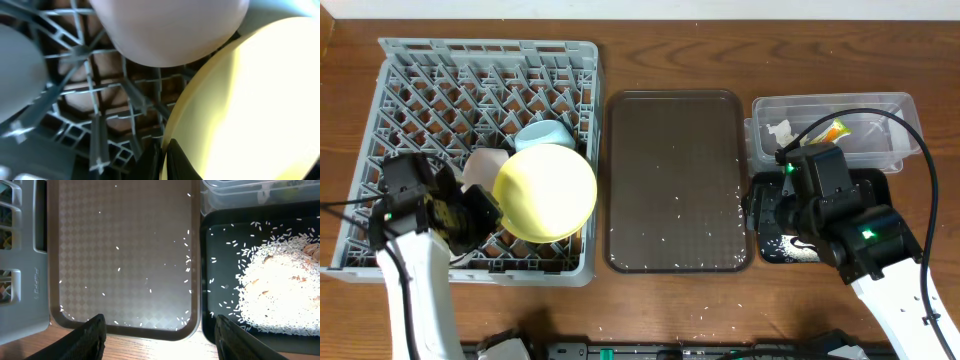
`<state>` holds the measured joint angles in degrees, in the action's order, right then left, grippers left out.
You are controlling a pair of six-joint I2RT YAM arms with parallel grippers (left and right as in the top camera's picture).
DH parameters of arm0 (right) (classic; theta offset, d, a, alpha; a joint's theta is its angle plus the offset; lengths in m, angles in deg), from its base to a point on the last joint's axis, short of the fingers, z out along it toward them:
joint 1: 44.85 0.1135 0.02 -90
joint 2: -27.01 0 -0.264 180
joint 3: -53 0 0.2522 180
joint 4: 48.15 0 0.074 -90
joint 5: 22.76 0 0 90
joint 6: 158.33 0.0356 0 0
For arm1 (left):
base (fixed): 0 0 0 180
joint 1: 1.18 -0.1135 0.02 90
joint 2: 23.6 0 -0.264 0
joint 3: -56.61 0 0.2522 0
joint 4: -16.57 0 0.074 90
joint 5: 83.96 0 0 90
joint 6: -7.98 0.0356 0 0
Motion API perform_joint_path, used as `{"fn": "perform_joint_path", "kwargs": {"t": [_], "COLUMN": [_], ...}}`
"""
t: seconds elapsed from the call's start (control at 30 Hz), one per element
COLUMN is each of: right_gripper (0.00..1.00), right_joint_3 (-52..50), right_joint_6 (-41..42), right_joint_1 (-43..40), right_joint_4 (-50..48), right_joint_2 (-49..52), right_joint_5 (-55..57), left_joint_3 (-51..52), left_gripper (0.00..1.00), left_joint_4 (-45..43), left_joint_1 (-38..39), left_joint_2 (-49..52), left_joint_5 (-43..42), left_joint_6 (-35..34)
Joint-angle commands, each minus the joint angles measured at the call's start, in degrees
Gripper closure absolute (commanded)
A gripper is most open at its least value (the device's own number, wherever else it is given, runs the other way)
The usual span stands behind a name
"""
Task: Sort waste into correct bins and load items into the dishwasher
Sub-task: 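Stand the yellow plate upright in the rack and open the left gripper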
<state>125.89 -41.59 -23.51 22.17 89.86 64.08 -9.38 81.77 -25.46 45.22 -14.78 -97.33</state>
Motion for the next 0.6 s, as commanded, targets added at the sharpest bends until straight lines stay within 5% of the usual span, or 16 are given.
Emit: {"fn": "perform_joint_path", "kwargs": {"t": [0.0,0.57], "right_gripper": [0.32,0.32], "right_joint_3": [0.33,0.33], "right_joint_6": [0.66,0.66], "right_joint_1": [0.04,0.04], "right_joint_4": [0.07,-0.22], "right_joint_2": [0.07,0.07], "right_joint_5": [0.55,0.57], "left_joint_3": [-1.70,-4.39], "left_gripper": [0.93,0.92], "left_joint_4": [1.01,0.55], "left_joint_1": [0.04,2.25], "left_joint_2": [-2.89,-10.47], "left_joint_5": [6.75,9.53], "left_joint_6": [-2.86,0.66]}}
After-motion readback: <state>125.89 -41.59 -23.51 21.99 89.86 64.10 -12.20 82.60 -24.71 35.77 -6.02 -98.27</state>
